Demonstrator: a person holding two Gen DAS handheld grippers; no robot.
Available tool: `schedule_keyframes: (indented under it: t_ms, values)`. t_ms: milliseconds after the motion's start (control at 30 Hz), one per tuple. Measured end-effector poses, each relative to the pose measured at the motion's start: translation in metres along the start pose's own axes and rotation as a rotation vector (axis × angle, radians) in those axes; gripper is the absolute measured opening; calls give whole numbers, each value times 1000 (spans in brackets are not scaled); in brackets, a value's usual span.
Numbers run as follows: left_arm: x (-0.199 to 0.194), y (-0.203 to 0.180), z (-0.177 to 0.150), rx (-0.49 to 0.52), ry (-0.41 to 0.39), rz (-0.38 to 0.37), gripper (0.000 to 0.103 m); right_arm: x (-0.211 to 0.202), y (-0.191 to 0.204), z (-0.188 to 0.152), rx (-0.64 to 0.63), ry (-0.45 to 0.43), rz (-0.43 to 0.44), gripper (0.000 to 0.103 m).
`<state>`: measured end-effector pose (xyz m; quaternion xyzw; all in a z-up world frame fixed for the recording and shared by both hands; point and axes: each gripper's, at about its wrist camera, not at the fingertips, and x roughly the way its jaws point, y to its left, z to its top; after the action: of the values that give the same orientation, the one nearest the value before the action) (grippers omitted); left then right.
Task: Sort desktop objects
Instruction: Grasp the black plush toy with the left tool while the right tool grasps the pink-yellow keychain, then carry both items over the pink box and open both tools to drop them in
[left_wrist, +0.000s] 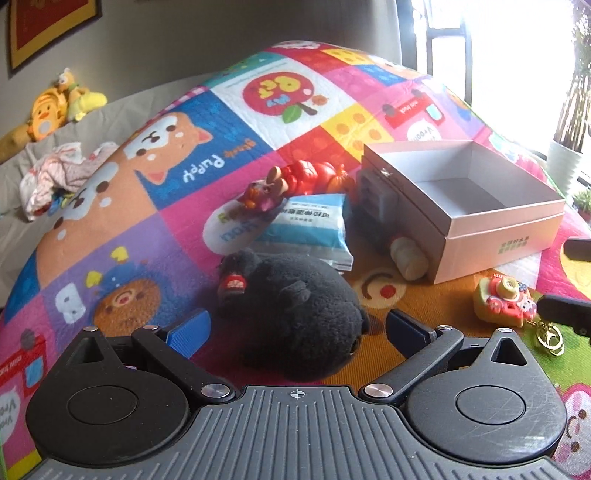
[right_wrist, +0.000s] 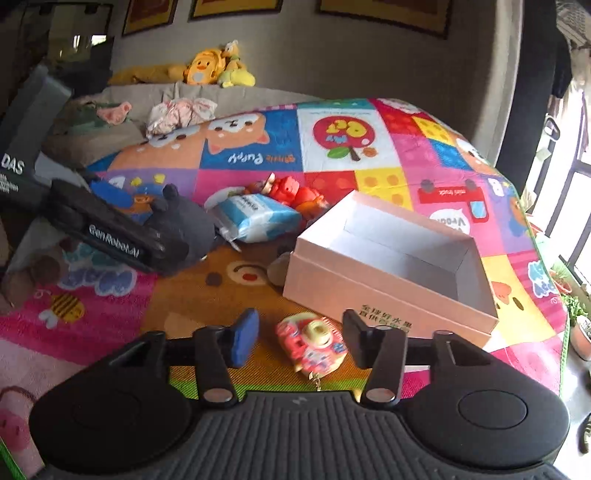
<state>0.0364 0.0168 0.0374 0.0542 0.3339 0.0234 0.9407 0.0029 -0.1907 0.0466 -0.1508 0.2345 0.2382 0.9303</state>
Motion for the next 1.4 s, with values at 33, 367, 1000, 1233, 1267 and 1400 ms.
schedule_keyframes:
  t_ms: [33,367,1000,1233,1267,1400]
  values:
    - [4,-2,0,13,3,11,103,-1,-5,-1,18,3,-13,61]
    - [8,1,1,46,-4,74,103,9,-33,-29,132,51,-119,80]
    - [6,31,-13,-10,-44,23,103,11,-9,-22,76,20,-50,94]
    - [14,21,-16,16,-37,32,74,27,-1,-16,-20,64,-5,95]
    - [10,23,-17,7,-36,16,73,33,-2,-16,-21,77,3,95]
    - [-15,21,-27,16,-35,-66,73,57,-8,-14,31,138,46,88]
